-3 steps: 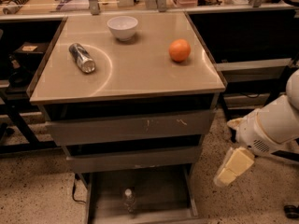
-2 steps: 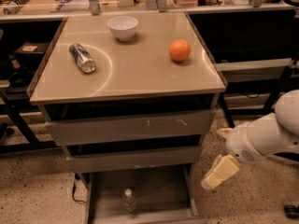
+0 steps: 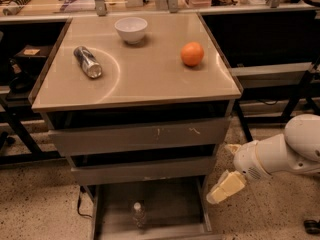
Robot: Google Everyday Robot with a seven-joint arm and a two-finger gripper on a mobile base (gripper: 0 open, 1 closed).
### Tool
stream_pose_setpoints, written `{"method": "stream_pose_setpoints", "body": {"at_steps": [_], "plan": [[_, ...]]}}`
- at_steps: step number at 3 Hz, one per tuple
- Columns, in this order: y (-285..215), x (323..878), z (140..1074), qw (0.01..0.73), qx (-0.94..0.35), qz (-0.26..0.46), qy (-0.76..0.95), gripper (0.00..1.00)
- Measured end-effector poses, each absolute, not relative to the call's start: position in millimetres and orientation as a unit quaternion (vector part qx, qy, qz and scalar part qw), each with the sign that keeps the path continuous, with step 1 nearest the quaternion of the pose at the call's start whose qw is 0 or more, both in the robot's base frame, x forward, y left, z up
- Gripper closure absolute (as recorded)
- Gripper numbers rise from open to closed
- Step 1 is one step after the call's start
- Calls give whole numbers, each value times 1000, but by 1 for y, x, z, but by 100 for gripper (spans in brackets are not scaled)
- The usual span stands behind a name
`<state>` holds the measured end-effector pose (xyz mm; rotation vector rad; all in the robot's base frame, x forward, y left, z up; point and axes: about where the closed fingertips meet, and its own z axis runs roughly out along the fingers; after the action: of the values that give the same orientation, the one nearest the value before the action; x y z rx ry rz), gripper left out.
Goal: Pick water bottle from bottom drawer and place on counter
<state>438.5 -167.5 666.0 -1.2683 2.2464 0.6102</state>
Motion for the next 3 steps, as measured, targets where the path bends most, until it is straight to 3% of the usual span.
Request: {"method": "stream_pose_setpoints", "body": {"at_steps": [3], "plan": [[-123,423,536,246,-424,292,822,0]]}}
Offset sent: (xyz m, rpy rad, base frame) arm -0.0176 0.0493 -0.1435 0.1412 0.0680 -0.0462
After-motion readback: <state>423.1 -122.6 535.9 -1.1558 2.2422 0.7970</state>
